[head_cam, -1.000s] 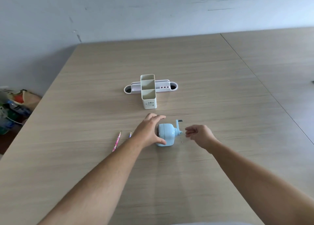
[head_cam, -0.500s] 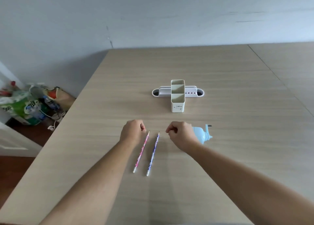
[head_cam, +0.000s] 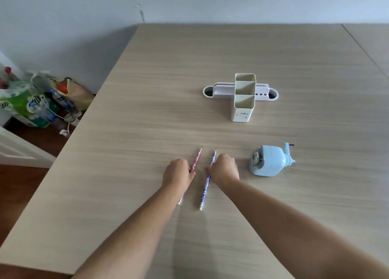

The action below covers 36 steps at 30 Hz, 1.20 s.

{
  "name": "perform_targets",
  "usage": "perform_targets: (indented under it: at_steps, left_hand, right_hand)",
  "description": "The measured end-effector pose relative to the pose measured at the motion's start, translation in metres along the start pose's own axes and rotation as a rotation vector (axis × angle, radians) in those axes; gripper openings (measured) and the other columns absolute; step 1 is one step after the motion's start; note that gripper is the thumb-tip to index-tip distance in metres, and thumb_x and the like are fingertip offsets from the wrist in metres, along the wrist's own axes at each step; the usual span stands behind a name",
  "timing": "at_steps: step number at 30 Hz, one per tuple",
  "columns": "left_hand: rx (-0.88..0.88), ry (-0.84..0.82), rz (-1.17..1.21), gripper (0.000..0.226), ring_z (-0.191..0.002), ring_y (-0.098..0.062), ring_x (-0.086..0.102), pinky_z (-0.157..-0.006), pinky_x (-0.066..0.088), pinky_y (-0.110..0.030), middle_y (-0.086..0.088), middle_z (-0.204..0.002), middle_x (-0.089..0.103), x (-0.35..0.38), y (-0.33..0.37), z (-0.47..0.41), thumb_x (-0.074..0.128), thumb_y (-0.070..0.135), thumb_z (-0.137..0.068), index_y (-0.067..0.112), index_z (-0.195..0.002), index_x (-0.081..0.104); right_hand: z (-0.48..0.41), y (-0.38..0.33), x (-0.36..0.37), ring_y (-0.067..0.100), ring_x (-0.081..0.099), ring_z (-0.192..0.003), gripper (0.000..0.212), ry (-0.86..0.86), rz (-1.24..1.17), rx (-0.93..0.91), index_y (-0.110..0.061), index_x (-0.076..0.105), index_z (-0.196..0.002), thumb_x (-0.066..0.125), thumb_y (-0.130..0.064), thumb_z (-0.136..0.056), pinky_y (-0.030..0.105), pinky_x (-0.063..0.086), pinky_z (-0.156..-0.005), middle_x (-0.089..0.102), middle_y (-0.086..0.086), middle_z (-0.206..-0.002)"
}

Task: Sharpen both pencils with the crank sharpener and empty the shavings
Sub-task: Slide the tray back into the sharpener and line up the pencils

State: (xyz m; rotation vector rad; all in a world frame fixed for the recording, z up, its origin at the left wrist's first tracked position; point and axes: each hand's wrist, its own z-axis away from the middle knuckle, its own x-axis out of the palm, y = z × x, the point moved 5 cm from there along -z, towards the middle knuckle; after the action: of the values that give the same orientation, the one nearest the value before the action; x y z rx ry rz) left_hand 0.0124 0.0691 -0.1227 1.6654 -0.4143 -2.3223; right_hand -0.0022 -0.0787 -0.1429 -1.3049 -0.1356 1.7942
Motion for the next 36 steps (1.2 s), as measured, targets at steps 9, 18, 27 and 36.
perform_targets:
  at_steps: [9,18,27,36]
  left_hand:
    - [-0.036,0.012,0.143,0.013,-0.074,-0.033,0.065,-0.063,0.05,-0.036,-0.021,-0.078,0.071,-0.029,0.006,-0.005,0.064,0.011,-0.074,0.0,-0.069,0.067]
    - [0.168,0.239,0.369,0.01,-0.065,-0.026,0.056,-0.062,0.048,-0.031,-0.013,-0.07,0.067,-0.124,0.129,-0.058,0.063,0.01,-0.076,0.009,-0.067,0.067]
    - [0.22,0.39,0.567,0.011,-0.065,-0.024,0.061,-0.06,0.046,-0.029,-0.014,-0.074,0.072,-0.127,0.2,-0.117,0.067,0.012,-0.078,0.002,-0.073,0.067]
    - [0.155,0.275,0.524,0.007,-0.063,-0.015,0.056,-0.056,0.039,-0.019,-0.007,-0.075,0.071,-0.061,0.19,-0.143,0.069,0.012,-0.079,0.007,-0.075,0.068]
  right_hand:
    - [-0.002,-0.027,-0.044,0.023,0.048,-0.048,0.023,0.005,-0.088,-0.047,-0.003,0.045,-0.055,0.059,-0.011,-0.071,0.02,0.036,-0.042,0.055,0.01,-0.059]
    - [-0.031,-0.065,-0.231,0.028,0.064,-0.067,0.018,0.482,-0.418,-0.255,0.0,0.065,-0.069,0.058,-0.015,-0.076,0.043,0.056,-0.071,0.072,0.023,-0.076]
    - [-0.091,-0.04,-0.254,0.024,0.064,-0.067,0.013,0.553,-0.552,-0.238,-0.007,0.066,-0.074,0.059,-0.017,-0.079,0.025,0.047,-0.057,0.072,0.013,-0.072]
    - [-0.127,-0.016,-0.196,0.024,0.064,-0.07,0.013,0.331,-0.478,-0.183,-0.01,0.059,-0.066,0.062,-0.015,-0.078,0.027,0.047,-0.059,0.067,0.005,-0.066]
